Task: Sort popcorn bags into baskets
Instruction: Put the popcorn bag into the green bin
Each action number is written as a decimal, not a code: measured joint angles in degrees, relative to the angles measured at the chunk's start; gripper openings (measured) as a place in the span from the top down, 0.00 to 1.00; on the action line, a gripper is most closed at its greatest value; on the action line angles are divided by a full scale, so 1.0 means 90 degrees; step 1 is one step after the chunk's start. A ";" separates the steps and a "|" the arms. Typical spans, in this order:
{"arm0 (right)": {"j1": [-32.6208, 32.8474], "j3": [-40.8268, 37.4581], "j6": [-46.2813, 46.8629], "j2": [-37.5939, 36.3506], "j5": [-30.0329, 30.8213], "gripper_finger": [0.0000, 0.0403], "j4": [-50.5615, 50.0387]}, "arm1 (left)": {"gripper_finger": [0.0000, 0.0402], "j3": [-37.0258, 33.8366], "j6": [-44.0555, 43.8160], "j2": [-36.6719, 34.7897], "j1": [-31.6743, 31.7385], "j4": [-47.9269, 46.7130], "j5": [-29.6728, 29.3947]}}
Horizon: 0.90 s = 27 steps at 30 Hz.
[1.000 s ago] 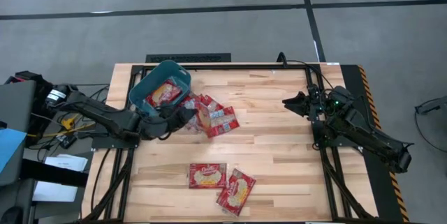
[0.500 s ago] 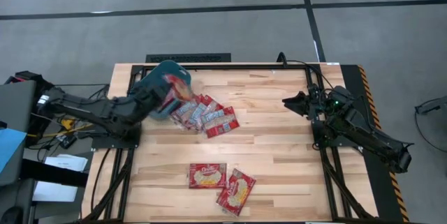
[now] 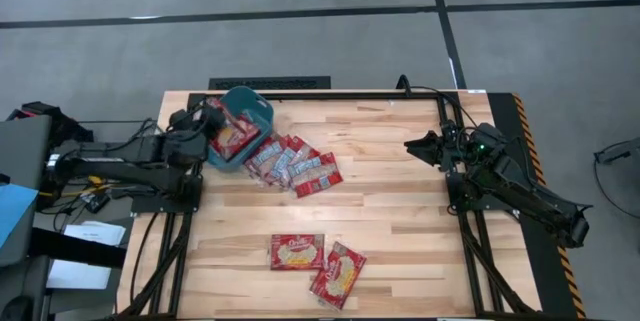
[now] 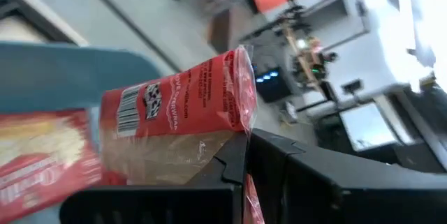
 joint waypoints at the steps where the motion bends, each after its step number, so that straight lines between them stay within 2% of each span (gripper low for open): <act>1: 0.0000 0.0000 -0.0002 0.0001 0.0000 0.36 0.0000 | 1.00 -0.0056 -0.0174 0.0047 0.0084 -0.0101 0.0060; 9: 0.0000 0.0000 -0.0104 0.0002 0.0002 0.36 0.0003 | 1.00 -0.0654 -0.1089 0.0338 0.0776 -0.0120 0.0530; 18: 0.0000 0.0000 -0.0187 0.0000 -0.0005 0.36 -0.0197 | 1.00 -0.1229 -0.1028 0.0337 0.1095 0.0755 0.0837; 23: 0.0000 0.0000 -0.0187 0.0000 -0.0010 0.36 -0.0199 | 0.99 -0.1335 -0.1153 0.0339 0.1119 0.0424 0.0987; 27: -0.0002 0.0000 -0.0189 0.0000 -0.0012 0.36 -0.0200 | 0.95 -0.1333 -0.1332 0.0337 0.1122 -0.0015 0.1176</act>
